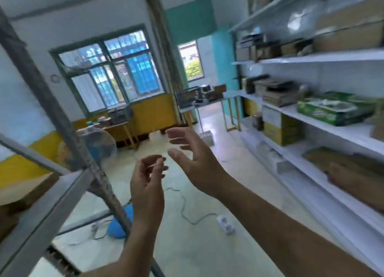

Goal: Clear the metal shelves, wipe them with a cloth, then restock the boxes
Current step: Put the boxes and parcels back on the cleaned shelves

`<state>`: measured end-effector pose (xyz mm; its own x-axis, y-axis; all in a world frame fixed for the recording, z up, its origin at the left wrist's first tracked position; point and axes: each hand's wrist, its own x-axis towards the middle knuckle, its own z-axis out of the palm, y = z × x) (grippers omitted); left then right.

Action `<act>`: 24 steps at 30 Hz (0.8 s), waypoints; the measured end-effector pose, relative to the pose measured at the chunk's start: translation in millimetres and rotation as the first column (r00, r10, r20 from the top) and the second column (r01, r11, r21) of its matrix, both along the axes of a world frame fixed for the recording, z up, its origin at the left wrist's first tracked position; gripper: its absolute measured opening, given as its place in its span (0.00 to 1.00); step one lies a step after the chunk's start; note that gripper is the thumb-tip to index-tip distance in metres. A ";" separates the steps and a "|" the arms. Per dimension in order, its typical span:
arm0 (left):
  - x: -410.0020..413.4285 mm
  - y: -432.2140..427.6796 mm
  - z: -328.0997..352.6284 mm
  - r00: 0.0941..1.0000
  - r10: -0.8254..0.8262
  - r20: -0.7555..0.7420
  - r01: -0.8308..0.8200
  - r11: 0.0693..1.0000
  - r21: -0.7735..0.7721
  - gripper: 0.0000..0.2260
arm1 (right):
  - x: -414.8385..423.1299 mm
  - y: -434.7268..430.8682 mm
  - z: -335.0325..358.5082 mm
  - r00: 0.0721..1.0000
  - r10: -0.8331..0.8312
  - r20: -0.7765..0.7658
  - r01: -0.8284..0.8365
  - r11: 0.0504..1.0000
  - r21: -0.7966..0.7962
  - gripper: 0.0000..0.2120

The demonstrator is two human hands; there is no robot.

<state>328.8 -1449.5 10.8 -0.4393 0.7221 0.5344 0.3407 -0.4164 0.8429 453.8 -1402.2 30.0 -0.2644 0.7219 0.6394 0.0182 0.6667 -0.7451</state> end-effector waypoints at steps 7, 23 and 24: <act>220.1 -77.3 -135.5 0.869 -0.457 0.191 0.495 0.784 -0.376 0.07 | 231.9 -134.1 -121.6 0.892 -0.451 0.035 0.426 0.813 -0.396 0.13; 568.5 -394.0 -309.3 0.576 -0.710 0.405 0.659 0.109 -0.744 0.07 | 584.3 -572.2 -332.7 0.474 -0.769 0.429 0.679 0.009 -0.734 0.08; 587.3 -411.6 -323.2 0.564 -0.705 0.430 0.645 0.052 -0.762 0.08 | 604.4 -604.5 -346.7 0.416 -0.782 0.465 0.664 -0.089 -0.743 0.08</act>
